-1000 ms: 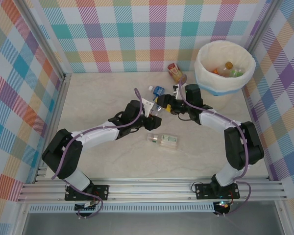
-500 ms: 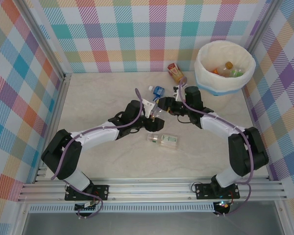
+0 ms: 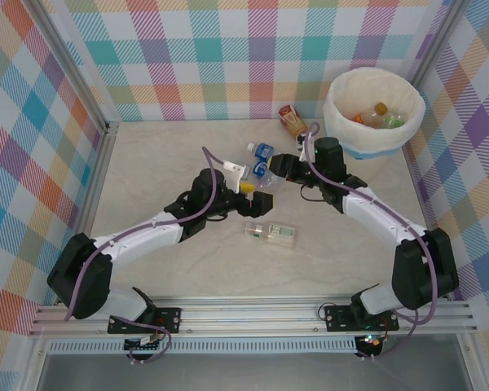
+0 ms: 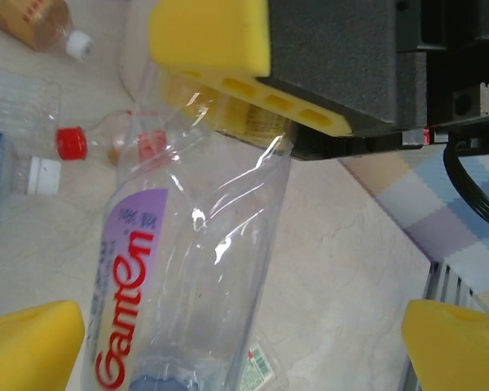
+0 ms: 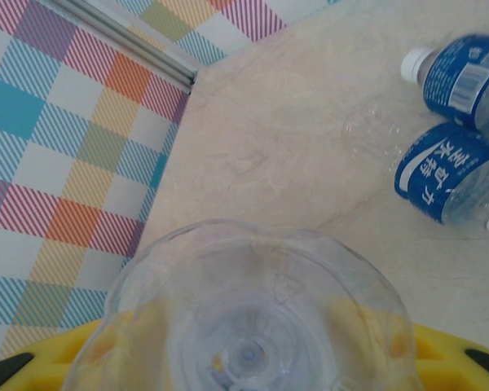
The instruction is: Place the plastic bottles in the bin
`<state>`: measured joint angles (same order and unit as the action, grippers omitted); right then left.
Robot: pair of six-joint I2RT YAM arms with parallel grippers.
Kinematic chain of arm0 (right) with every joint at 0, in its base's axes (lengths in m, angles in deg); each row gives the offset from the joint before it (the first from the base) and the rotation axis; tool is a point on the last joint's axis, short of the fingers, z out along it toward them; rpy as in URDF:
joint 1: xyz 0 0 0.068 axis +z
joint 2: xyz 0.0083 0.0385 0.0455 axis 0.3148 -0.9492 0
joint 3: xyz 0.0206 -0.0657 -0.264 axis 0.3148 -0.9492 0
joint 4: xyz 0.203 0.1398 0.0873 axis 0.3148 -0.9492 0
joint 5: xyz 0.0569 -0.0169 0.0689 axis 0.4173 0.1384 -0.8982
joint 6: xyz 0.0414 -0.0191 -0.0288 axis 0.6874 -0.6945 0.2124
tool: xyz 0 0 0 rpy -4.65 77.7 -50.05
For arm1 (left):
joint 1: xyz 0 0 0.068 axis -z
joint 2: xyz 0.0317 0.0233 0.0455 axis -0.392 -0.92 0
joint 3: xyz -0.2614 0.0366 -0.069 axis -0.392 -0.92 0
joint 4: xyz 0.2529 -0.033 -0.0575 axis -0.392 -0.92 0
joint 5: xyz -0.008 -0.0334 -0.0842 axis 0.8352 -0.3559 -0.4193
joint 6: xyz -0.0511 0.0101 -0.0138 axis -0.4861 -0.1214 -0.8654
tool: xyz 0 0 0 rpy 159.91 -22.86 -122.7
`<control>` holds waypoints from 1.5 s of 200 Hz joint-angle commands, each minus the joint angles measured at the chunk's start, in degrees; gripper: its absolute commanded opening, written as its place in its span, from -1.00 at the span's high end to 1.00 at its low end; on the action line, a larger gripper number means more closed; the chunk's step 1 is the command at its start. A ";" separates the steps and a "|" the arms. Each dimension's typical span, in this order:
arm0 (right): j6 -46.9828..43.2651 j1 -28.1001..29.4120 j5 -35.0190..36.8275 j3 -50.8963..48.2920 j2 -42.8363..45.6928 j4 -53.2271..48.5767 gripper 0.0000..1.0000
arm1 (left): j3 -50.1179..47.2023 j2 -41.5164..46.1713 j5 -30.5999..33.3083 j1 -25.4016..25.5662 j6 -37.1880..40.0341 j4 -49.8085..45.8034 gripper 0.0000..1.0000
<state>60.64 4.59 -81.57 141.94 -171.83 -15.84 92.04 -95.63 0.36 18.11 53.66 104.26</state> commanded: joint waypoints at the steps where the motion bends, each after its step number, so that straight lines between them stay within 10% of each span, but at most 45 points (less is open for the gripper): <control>1: -2.29 -0.95 2.25 4.12 2.78 -0.14 0.06 | -3.62 4.11 6.15 0.47 -2.95 6.64 -1.00; 112: 0.62 -15.05 5.67 19.03 4.06 7.14 0.15 | -11.94 14.60 20.67 -1.02 -4.63 0.10 -1.00; 230: 12.86 -25.81 45.83 13.06 -3.36 35.18 -0.08 | -11.70 13.80 20.23 -1.28 -6.36 1.44 -1.00; 300: 14.51 -25.67 56.35 23.44 -14.12 25.65 -0.35 | -11.16 13.90 20.49 -1.29 -7.10 -0.31 -1.00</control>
<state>73.80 -20.96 -31.54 159.77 -184.73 14.23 80.72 -82.41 19.90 17.50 47.49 104.72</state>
